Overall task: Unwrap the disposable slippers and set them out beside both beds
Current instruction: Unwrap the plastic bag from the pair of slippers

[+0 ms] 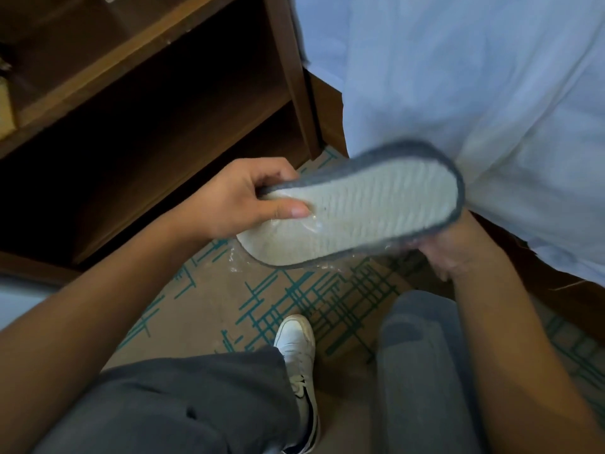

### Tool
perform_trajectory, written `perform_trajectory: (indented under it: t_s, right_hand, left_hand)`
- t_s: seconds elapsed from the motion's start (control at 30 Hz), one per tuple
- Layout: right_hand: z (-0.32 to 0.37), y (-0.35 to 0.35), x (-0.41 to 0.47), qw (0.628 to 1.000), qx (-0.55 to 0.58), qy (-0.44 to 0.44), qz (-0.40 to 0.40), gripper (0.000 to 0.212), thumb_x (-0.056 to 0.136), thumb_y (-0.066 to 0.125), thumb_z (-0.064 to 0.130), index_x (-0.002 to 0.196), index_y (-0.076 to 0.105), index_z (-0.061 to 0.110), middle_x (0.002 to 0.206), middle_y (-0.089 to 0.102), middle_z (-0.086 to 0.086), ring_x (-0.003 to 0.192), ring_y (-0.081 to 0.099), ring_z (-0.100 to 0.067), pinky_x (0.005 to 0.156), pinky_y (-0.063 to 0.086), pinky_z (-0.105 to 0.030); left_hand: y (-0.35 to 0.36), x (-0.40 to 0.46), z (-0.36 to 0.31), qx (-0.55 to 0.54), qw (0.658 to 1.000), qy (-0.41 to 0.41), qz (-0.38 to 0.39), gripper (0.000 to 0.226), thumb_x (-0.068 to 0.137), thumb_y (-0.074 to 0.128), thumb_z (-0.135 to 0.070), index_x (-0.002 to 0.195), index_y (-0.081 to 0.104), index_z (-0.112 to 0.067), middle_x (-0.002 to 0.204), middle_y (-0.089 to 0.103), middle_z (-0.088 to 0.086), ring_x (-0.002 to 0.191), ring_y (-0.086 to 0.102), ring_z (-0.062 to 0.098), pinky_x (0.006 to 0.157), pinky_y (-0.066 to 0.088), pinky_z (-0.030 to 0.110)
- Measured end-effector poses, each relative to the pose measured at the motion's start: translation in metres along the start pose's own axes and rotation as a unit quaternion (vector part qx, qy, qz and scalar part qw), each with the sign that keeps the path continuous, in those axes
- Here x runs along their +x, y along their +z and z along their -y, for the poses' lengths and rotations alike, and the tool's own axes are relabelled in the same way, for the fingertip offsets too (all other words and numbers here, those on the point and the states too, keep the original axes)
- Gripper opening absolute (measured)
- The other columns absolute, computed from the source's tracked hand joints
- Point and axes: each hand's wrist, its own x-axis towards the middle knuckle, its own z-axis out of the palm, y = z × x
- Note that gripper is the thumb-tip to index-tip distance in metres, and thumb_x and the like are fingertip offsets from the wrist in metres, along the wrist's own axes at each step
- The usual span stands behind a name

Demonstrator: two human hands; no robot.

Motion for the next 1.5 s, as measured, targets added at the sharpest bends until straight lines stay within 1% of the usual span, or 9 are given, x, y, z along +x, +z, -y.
perform_trajectory:
  t_s: [0.13, 0.27, 0.5, 0.7, 0.8, 0.93, 1.13, 1.27, 1.5]
  right_hand:
    - [-0.011, 0.004, 0.006, 0.999, 0.01, -0.025, 0.03, 0.009, 0.075, 0.078, 0.02, 0.073, 0.07, 0.015, 0.049, 0.048, 0.0, 0.04, 0.033, -0.013, 0.042, 0.019, -0.026]
    - [-0.018, 0.016, 0.007, 0.998, -0.044, -0.034, 0.005, 0.028, 0.067, 0.082, 0.039, 0.083, 0.074, 0.018, 0.057, 0.052, -0.002, 0.048, 0.042, -0.018, 0.046, 0.038, -0.024]
    - [-0.023, 0.044, 0.004, 0.986, -0.137, -0.054, -0.076, 0.011, 0.088, 0.072, 0.032, 0.089, 0.078, 0.023, 0.076, 0.071, 0.012, 0.081, 0.066, -0.016, 0.077, 0.053, -0.031]
    - [-0.01, 0.046, 0.006, 0.994, 0.054, -0.082, -0.049, 0.03, 0.091, 0.058, 0.043, 0.084, 0.072, 0.018, 0.102, 0.074, -0.004, 0.1, 0.068, -0.023, 0.099, 0.05, -0.047]
    - [-0.019, 0.057, 0.003, 0.993, -0.016, -0.086, -0.075, 0.011, 0.09, 0.069, 0.033, 0.089, 0.066, 0.023, 0.096, 0.074, 0.0, 0.095, 0.071, -0.02, 0.093, 0.055, -0.045]
    - [-0.031, 0.072, -0.002, 0.961, -0.145, -0.184, -0.145, 0.019, 0.089, 0.072, 0.021, 0.08, 0.055, 0.02, 0.078, 0.066, 0.007, 0.074, 0.064, -0.006, 0.073, 0.053, -0.025]
    - [-0.036, 0.079, -0.004, 0.967, -0.12, -0.182, -0.13, 0.017, 0.087, 0.072, 0.008, 0.081, 0.059, 0.017, 0.078, 0.07, 0.011, 0.078, 0.067, -0.006, 0.075, 0.054, -0.022]
    - [-0.036, 0.073, -0.001, 0.981, -0.066, -0.144, -0.114, 0.01, 0.084, 0.068, -0.001, 0.089, 0.06, -0.002, 0.085, 0.07, 0.0, 0.084, 0.067, -0.011, 0.08, 0.055, -0.028]
    - [-0.042, 0.073, 0.003, 0.984, -0.083, -0.117, -0.109, 0.018, 0.084, 0.067, -0.002, 0.081, 0.062, 0.015, 0.083, 0.072, 0.003, 0.082, 0.07, -0.009, 0.075, 0.056, -0.024]
  left_hand:
    - [0.004, 0.003, 0.011, -0.143, 0.985, -0.029, -0.087, 0.015, 0.086, 0.072, -0.024, 0.088, 0.062, -0.014, 0.08, 0.074, -0.009, 0.072, 0.07, 0.005, 0.062, 0.054, 0.018]
    - [0.009, 0.006, 0.017, -0.197, 0.965, -0.051, -0.164, 0.015, 0.09, 0.071, -0.026, 0.091, 0.062, -0.014, 0.083, 0.072, -0.006, 0.074, 0.068, 0.008, 0.067, 0.055, 0.023]
    - [0.017, 0.01, 0.019, -0.271, 0.932, -0.09, -0.226, 0.02, 0.091, 0.07, -0.029, 0.1, 0.063, -0.013, 0.098, 0.072, 0.008, 0.089, 0.068, 0.024, 0.081, 0.058, 0.041]
    - [0.025, 0.012, 0.015, -0.159, 0.958, -0.105, -0.217, 0.013, 0.09, 0.07, -0.033, 0.094, 0.064, -0.023, 0.084, 0.071, -0.005, 0.077, 0.068, 0.011, 0.068, 0.055, 0.033]
    - [0.032, 0.015, 0.01, -0.283, 0.925, -0.129, -0.217, 0.016, 0.095, 0.066, -0.025, 0.1, 0.062, -0.011, 0.094, 0.071, 0.005, 0.087, 0.069, 0.019, 0.077, 0.058, 0.037]
    - [0.031, 0.022, 0.005, -0.393, 0.87, -0.153, -0.254, 0.015, 0.096, 0.064, -0.023, 0.092, 0.06, -0.01, 0.084, 0.071, 0.003, 0.077, 0.07, 0.016, 0.074, 0.057, 0.037]
    - [0.03, 0.02, 0.001, -0.461, 0.825, -0.19, -0.267, 0.025, 0.098, 0.061, -0.027, 0.103, 0.061, -0.003, 0.106, 0.073, 0.012, 0.098, 0.072, 0.026, 0.096, 0.056, 0.048]
    - [0.032, 0.016, -0.009, -0.476, 0.826, -0.221, -0.203, 0.039, 0.096, 0.057, -0.028, 0.129, 0.062, -0.008, 0.122, 0.071, 0.014, 0.112, 0.069, 0.031, 0.097, 0.055, 0.047]
    - [0.036, 0.017, 0.0, -0.424, 0.87, -0.172, -0.183, 0.049, 0.092, 0.069, -0.017, 0.137, 0.052, -0.009, 0.124, 0.07, 0.012, 0.11, 0.07, 0.029, 0.091, 0.058, 0.043]
